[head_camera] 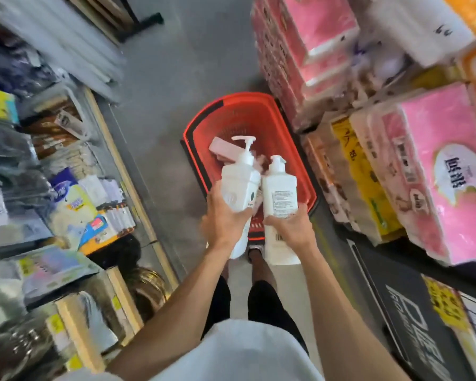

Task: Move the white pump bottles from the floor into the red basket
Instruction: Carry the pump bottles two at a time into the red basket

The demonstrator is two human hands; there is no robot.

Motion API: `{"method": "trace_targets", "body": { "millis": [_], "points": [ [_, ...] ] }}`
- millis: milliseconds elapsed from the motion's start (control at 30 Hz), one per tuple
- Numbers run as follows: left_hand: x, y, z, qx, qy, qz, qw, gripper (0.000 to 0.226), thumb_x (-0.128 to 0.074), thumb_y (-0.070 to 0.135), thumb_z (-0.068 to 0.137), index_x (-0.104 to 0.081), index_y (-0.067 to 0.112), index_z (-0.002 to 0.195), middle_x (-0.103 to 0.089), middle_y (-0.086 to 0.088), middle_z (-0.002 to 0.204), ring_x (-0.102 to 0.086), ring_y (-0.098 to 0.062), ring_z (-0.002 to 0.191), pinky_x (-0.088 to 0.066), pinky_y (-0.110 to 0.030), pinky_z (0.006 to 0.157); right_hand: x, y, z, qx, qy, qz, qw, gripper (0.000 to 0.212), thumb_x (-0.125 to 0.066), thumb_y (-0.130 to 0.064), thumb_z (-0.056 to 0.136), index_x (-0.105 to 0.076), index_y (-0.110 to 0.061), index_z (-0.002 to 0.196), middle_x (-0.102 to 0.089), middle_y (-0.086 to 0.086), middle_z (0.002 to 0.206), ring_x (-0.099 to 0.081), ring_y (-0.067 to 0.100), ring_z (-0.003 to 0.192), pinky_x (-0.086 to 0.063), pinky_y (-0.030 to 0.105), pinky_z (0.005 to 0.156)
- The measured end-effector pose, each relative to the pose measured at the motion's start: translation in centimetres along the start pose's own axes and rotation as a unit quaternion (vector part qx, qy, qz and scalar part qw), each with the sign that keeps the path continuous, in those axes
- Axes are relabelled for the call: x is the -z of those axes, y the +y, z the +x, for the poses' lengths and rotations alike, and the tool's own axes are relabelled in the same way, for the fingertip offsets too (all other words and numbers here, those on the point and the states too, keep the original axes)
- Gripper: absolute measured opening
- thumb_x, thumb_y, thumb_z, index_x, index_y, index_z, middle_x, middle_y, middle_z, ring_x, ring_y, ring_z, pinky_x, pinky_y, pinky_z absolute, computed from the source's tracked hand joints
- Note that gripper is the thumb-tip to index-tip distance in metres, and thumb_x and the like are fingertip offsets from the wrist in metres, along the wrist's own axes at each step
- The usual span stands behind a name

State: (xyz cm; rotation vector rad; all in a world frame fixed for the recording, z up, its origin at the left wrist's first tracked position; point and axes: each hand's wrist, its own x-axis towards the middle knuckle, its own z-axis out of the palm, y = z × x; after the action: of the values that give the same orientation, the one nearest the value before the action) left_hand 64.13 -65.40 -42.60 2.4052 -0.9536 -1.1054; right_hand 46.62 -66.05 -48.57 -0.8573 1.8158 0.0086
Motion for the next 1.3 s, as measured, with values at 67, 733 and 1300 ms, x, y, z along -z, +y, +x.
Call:
{"method": "trace_targets", "body": {
  "millis": [67, 733, 1300],
  "points": [
    [-1.7, -0.6, 2.6, -0.003, -0.003, 0.007, 1.0, 0.088, -0.081, 0.04, 0.069, -0.035, 0.03, 0.143, -0.051, 0.009, 0.139, -0.055, -0.02, 0.122, -0.037, -0.037, 0.089, -0.5, -0.7, 1.1, -0.014, 0.011, -0.001, 1.0, 0.078, -0.082, -0.06, 0.048, -0.054, -0.031, 0.115, -0.073, -0.011, 0.095, -0.072, 0.015, 0.084, -0.059, 0.047, 0.084],
    [-25.6, -15.2, 25.3, 0.049, -0.036, 0.074, 0.995, 0.093, -0.085, 0.04, 0.068, -0.035, 0.025, 0.146, -0.051, -0.001, 0.14, -0.057, -0.032, 0.121, -0.048, -0.044, 0.093, -13.6, 7.2, 33.1, -0.09, 0.003, 0.017, 0.996, 0.105, -0.089, -0.074, 0.041, -0.044, -0.024, 0.122, -0.069, -0.009, 0.1, -0.07, 0.021, 0.093, -0.056, 0.042, 0.088],
    [-20.7, -9.4, 24.3, -0.075, -0.17, 0.154, 0.971, 0.056, -0.068, 0.023, 0.087, -0.045, 0.029, 0.138, -0.053, -0.003, 0.135, -0.058, -0.024, 0.122, -0.052, -0.045, 0.094, -10.1, 1.4, 26.7, -0.018, 0.027, -0.062, 0.998, 0.057, -0.07, -0.034, 0.089, -0.051, -0.018, 0.14, -0.054, 0.015, 0.133, -0.052, 0.04, 0.126, -0.044, 0.045, 0.105]
  ]
}}
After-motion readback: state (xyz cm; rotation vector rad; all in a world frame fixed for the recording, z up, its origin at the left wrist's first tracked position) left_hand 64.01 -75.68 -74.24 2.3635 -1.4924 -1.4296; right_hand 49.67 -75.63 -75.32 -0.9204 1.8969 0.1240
